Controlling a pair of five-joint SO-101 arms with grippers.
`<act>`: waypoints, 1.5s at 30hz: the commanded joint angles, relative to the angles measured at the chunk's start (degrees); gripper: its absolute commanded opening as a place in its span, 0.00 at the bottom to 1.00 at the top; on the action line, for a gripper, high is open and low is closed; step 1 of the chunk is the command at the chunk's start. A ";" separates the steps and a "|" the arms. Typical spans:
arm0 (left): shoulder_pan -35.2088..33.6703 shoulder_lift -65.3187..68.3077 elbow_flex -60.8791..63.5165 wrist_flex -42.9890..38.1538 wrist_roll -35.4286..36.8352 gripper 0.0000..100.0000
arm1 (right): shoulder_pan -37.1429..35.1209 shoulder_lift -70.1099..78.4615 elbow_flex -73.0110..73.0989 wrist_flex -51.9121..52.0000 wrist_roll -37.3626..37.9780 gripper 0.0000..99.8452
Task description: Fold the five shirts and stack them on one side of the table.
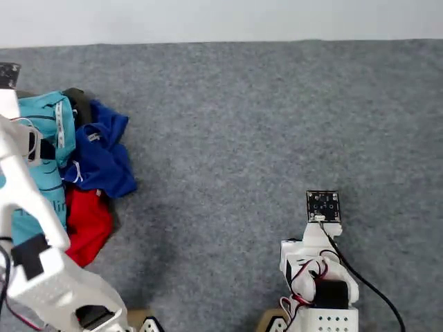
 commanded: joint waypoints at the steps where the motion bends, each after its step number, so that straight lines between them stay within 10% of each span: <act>1: -0.35 2.73 -5.85 0.62 -0.70 0.24 | 0.31 -0.75 0.88 0.48 -0.44 0.01; 27: 8.00 5.71 -15.60 15.65 -0.44 0.00 | 0.31 -0.75 0.88 0.48 -0.44 0.01; 45: 38.15 -15.74 -15.78 17.49 17.76 0.00 | 0.31 -0.75 0.88 0.48 -0.44 0.01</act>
